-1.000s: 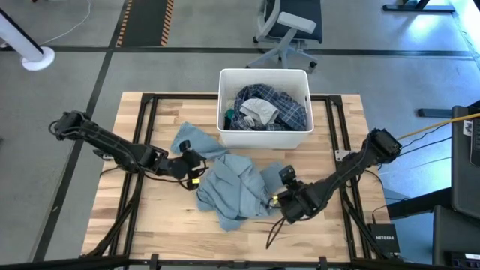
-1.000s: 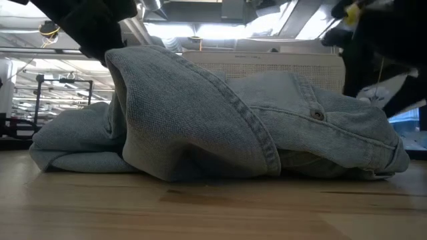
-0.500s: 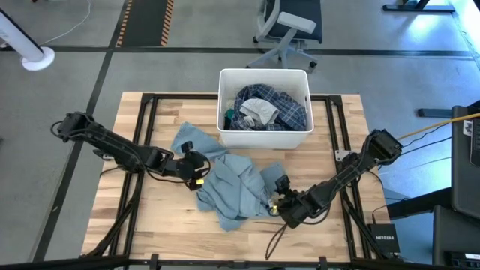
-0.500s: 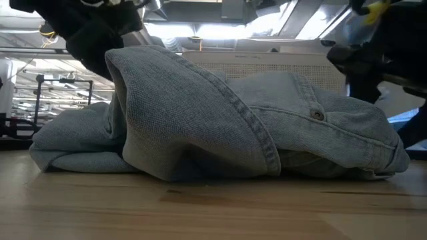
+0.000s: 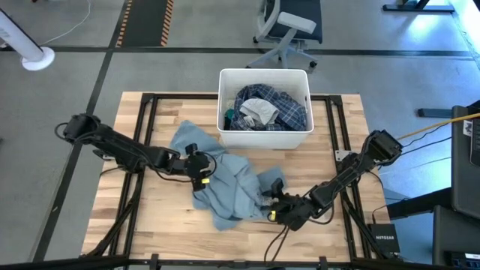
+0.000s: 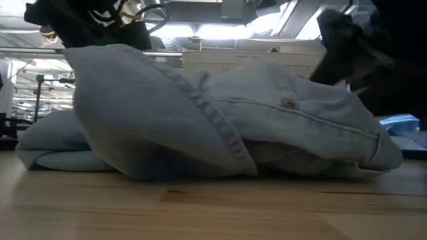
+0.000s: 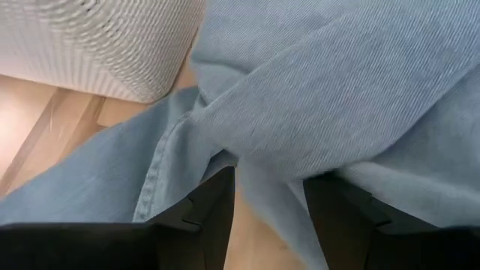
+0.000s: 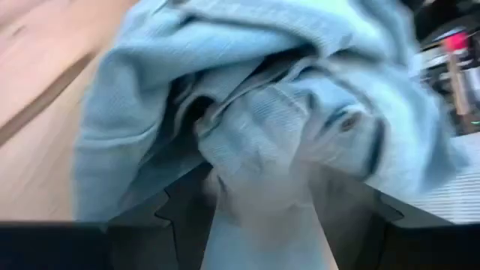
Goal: Sort clothes
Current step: Put the blue pants into the white laundry bin
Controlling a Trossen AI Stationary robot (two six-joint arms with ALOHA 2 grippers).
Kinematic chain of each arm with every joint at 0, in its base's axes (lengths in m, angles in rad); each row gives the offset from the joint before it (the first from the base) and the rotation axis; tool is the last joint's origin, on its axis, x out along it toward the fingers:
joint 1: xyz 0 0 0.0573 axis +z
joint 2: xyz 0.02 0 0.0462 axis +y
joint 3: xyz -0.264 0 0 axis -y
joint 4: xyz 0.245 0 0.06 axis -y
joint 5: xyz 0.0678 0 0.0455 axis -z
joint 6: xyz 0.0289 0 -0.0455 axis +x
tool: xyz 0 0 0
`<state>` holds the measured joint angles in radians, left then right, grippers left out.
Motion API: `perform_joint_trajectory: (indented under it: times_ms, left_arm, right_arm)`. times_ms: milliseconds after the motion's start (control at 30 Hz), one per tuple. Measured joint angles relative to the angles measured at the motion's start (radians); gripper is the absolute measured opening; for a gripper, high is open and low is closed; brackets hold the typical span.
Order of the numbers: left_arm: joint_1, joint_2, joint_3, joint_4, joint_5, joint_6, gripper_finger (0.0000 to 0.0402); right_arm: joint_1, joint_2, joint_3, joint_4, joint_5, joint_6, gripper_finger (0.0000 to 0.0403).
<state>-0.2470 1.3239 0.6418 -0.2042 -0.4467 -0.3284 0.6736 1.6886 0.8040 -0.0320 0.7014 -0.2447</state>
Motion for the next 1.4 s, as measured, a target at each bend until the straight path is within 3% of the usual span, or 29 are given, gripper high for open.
perform_joint_trajectory:
  times_ms: [167, 367, 533, 800, 1200, 1400]
  left_arm:
    - [0.0, 0.03, 0.0, 0.072, 0.0, 0.048, 0.0155]
    - [0.0, 0.044, -0.001, 0.126, 0.016, 0.077, 0.0155]
    - [0.0, 0.044, -0.001, 0.132, 0.018, 0.075, 0.0155]
    - [0.0, 0.044, -0.001, 0.138, 0.02, 0.088, 0.0155]
    - [0.0, 0.044, -0.001, 0.146, 0.056, 0.101, 0.0155]
    - [0.0, 0.044, -0.001, 0.144, 0.058, 0.101, 0.0155]
  right_arm:
    - [-0.026, 0.0, 0.0, 0.147, 0.053, -0.1, 0.0225]
    - [-0.097, 0.0, 0.001, 0.311, -0.012, -0.232, 0.0225]
    - [-0.127, 0.0, 0.002, 0.292, -0.099, -0.24, 0.0225]
    - [-0.121, 0.0, 0.002, 0.132, -0.103, -0.263, 0.0225]
    - [-0.208, 0.053, 0.002, 0.468, -0.116, -0.537, 0.0225]
    - [-0.224, 0.109, 0.04, 0.502, -0.119, -0.658, 0.0225]
